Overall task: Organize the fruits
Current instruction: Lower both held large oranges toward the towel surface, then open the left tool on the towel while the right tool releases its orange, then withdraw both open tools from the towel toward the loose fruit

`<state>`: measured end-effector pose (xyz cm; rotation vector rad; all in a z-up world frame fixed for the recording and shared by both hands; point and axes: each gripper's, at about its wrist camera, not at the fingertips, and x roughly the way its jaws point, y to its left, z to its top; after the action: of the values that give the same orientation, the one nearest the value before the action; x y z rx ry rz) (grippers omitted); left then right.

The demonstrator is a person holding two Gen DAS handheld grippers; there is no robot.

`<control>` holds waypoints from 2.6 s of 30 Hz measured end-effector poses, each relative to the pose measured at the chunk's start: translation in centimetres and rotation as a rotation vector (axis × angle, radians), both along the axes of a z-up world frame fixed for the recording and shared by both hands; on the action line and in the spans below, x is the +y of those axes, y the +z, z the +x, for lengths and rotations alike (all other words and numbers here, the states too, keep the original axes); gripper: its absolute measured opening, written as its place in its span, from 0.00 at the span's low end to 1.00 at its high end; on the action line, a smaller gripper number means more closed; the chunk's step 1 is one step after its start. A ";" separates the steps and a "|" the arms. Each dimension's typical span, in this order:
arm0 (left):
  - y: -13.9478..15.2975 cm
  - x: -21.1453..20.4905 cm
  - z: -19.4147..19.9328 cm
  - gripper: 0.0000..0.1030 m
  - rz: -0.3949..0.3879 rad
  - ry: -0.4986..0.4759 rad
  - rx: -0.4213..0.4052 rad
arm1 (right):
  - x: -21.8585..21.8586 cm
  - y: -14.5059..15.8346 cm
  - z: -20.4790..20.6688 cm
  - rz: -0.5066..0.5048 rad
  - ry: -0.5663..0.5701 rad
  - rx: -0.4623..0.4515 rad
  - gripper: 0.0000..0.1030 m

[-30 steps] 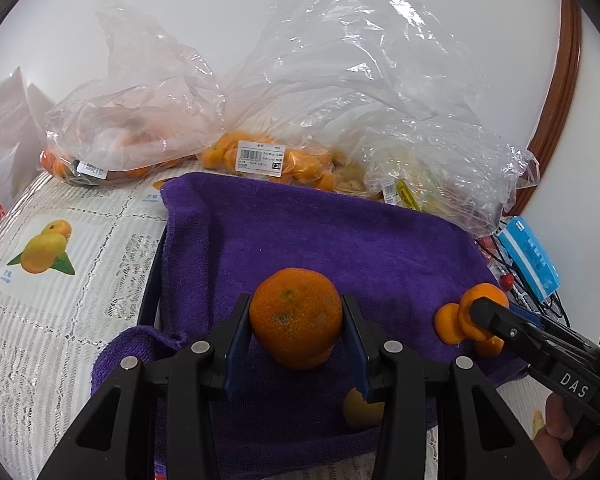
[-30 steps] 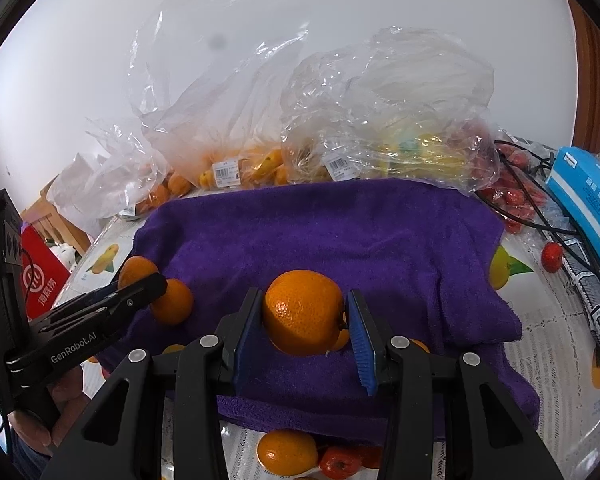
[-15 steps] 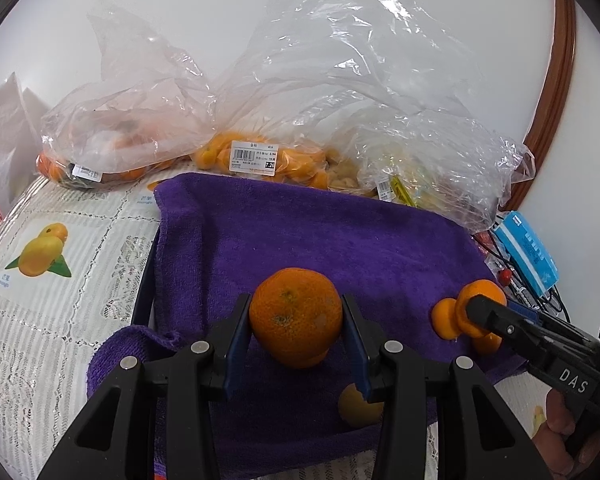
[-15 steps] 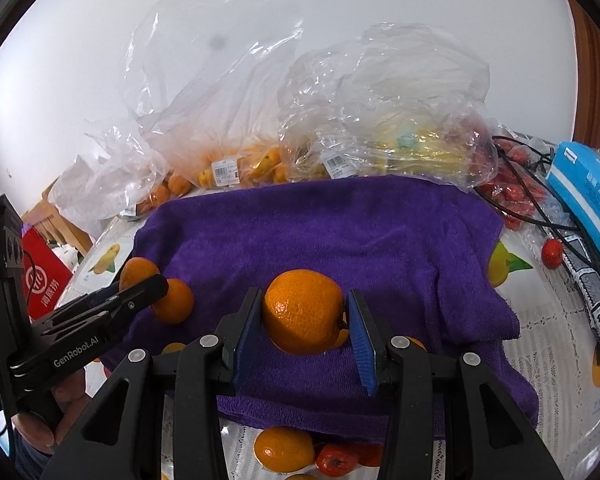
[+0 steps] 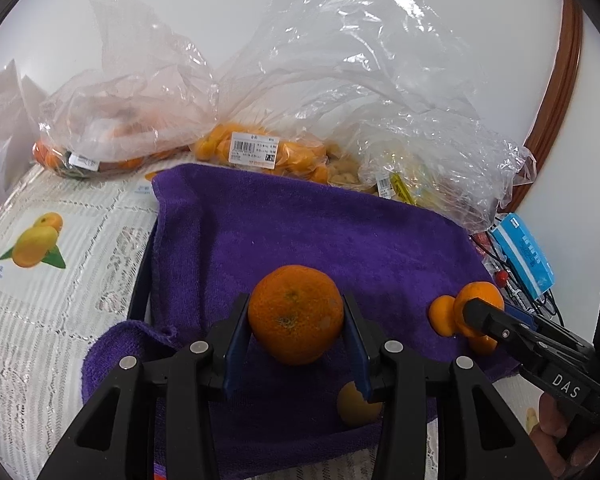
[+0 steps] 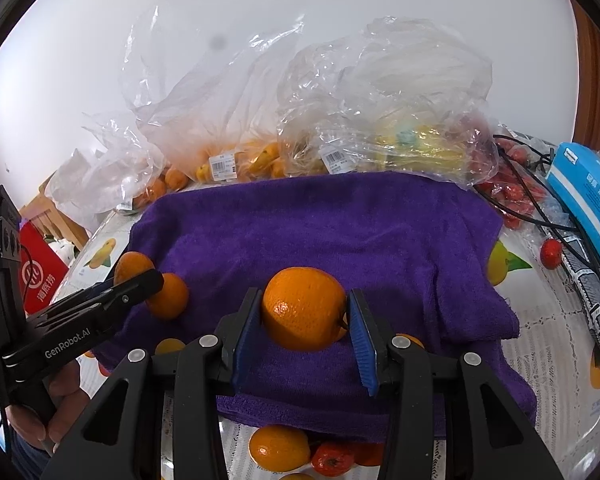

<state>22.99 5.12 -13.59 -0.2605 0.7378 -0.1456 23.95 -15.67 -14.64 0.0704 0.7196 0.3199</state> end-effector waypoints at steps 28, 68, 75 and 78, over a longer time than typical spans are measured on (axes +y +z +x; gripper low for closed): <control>0.4 0.1 -0.5 0.53 -0.021 0.000 -0.010 | 0.0 0.1 0.0 -0.031 0.011 0.001 0.42; 0.7 0.4 -0.5 0.54 -0.020 0.016 -0.019 | -1.4 1.3 -4.5 -0.067 -0.082 -0.047 0.45; 0.8 0.4 -0.5 0.54 -0.025 0.016 -0.017 | -3.1 0.3 -6.6 -0.088 -0.134 -0.017 0.45; 0.9 0.4 -0.6 0.54 -0.026 0.017 -0.021 | -3.8 -0.5 -7.4 -0.091 -0.146 0.011 0.45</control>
<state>22.40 5.52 -12.68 -0.2894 0.7133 -0.1420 16.54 -19.50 -15.10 0.0383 0.7350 0.1471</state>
